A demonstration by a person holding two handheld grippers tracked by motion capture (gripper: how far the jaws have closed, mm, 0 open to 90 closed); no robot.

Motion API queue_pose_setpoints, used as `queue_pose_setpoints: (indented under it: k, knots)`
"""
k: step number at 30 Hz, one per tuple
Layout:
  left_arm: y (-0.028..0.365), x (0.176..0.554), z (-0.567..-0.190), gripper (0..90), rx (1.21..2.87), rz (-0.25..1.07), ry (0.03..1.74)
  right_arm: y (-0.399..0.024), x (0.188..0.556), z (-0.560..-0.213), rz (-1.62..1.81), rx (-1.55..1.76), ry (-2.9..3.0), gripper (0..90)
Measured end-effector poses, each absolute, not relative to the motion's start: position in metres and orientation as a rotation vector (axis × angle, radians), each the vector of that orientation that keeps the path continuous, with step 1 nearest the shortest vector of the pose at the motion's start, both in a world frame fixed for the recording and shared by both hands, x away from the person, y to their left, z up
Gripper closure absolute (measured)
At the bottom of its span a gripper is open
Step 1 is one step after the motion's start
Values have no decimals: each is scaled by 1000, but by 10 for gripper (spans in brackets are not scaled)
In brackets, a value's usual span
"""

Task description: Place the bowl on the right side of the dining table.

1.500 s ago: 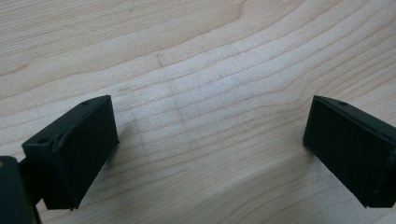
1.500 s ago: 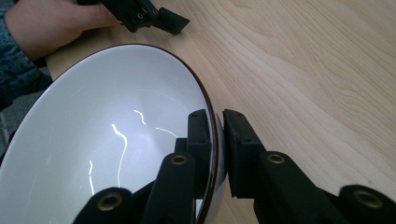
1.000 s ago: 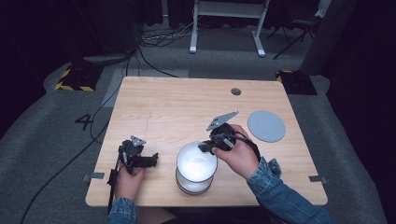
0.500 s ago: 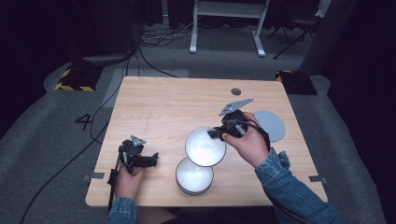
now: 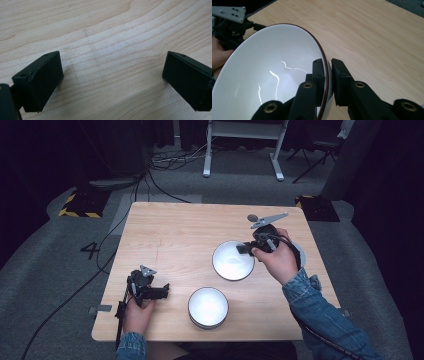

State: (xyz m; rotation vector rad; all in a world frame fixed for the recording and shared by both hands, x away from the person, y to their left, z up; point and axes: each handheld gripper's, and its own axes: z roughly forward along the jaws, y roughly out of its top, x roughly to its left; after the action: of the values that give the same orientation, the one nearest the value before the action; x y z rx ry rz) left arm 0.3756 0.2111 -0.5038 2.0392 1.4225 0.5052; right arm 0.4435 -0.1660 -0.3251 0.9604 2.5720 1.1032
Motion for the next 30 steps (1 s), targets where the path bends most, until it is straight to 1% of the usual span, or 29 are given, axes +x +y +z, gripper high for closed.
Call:
queue_pose_setpoints:
  k: [3,9,11,30]
  knots:
    - [212,375,-503,32,2046,504,1421,-180,457,-326,1102,1016,2531,815]
    - [212,374,-503,32,2044,503,1419,-196,471,-326,1135,1074,2485,816]
    - [212,374,-503,32,2044,503,1419,-207,478,-327,1131,1105,2457,816]
    - [211,379,-504,31,2038,502,1424,-277,505,-326,1050,1292,2277,815]
